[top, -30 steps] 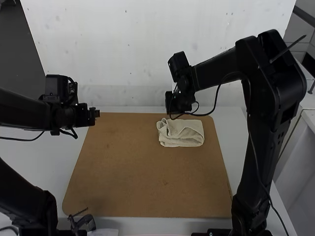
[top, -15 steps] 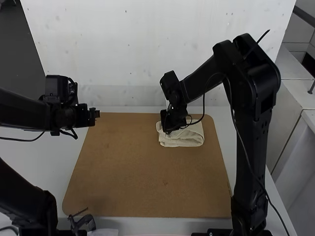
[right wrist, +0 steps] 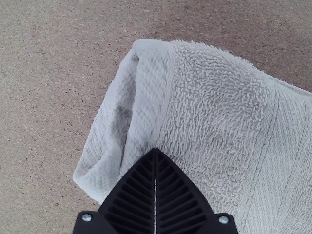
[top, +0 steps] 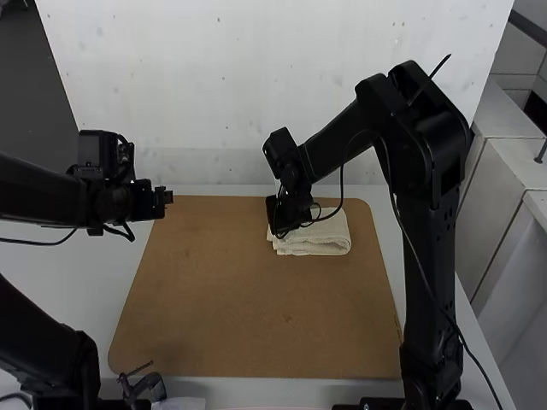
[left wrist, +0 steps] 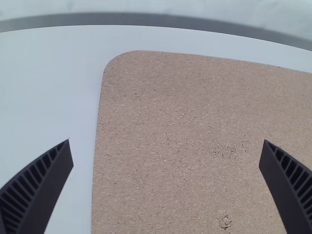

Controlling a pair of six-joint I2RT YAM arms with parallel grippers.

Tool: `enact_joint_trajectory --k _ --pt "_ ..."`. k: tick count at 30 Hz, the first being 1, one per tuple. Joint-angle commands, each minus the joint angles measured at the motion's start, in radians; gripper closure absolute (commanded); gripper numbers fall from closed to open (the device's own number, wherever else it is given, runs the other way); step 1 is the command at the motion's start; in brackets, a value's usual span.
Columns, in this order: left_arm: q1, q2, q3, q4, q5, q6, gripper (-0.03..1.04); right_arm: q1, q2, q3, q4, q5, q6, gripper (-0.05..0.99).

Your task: Fold the towel.

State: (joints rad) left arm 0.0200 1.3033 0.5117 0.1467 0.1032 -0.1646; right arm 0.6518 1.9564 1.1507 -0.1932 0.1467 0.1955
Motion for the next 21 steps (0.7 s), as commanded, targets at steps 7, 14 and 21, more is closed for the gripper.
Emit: enact_joint_trajectory --k 7,14,21 --pt "0.012 -0.038 0.005 0.005 0.016 0.016 0.03 -0.053 -0.103 0.011 0.0 0.004 0.004 0.81" --pt "0.029 -0.102 0.016 -0.018 0.016 0.04 0.03 -0.159 -0.208 -0.028 0.003 0.002 -0.025 0.39" --pt "0.047 -0.176 0.013 -0.067 0.015 0.066 0.03 -0.279 -0.318 -0.137 0.069 -0.002 -0.074 0.01"
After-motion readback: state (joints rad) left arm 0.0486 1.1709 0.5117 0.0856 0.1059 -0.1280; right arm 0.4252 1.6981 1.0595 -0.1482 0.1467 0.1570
